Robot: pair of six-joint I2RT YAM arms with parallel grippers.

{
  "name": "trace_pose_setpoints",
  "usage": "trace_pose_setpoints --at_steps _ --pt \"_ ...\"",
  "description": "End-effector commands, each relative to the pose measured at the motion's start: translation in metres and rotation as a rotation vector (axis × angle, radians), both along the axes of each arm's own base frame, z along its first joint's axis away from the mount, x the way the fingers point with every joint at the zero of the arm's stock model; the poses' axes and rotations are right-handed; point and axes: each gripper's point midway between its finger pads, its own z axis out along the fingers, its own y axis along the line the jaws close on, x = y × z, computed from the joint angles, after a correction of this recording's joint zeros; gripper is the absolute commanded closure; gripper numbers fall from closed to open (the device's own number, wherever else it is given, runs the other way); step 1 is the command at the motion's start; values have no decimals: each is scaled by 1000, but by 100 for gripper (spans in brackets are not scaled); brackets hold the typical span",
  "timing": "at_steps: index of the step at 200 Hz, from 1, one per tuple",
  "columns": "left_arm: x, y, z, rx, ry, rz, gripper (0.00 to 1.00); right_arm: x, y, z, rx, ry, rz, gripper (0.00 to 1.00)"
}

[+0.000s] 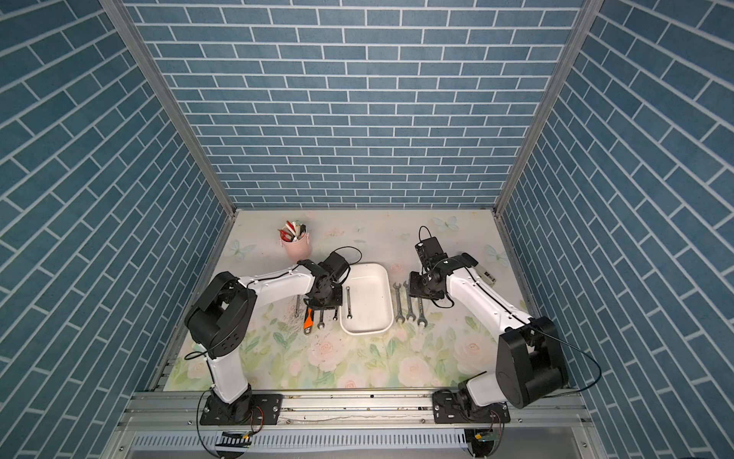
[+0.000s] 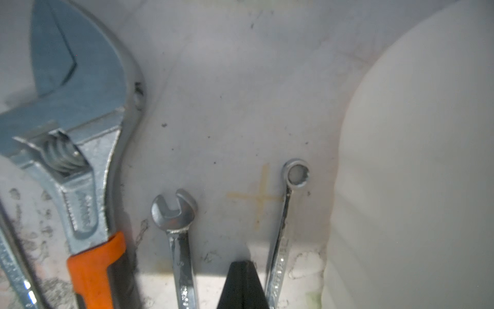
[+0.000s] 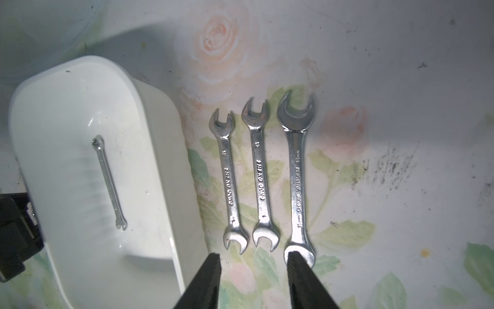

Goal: Take out the wrench from the storage box
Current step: Place the wrench at the center of the board.

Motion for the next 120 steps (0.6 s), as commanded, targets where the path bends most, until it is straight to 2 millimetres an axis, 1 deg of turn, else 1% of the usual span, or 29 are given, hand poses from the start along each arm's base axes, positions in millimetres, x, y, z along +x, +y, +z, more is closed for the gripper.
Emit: trace_pose_setpoints --at_steps 1,25,51,66,106,120 --pt "0 2 11 -4 -24 2 91 -1 10 20 14 -25 -12 56" --pt "5 6 31 -5 -65 9 87 -1 32 27 27 -39 25 56" --pt "13 19 61 -6 -131 32 76 1 59 33 44 -47 69 56" --pt "16 27 80 -19 -171 44 69 4 71 33 27 -58 81 56" --pt "22 52 128 -46 -293 76 48 7 108 26 17 -46 139 56" --pt "22 62 141 -54 -332 91 41 8 120 18 9 -36 155 56"
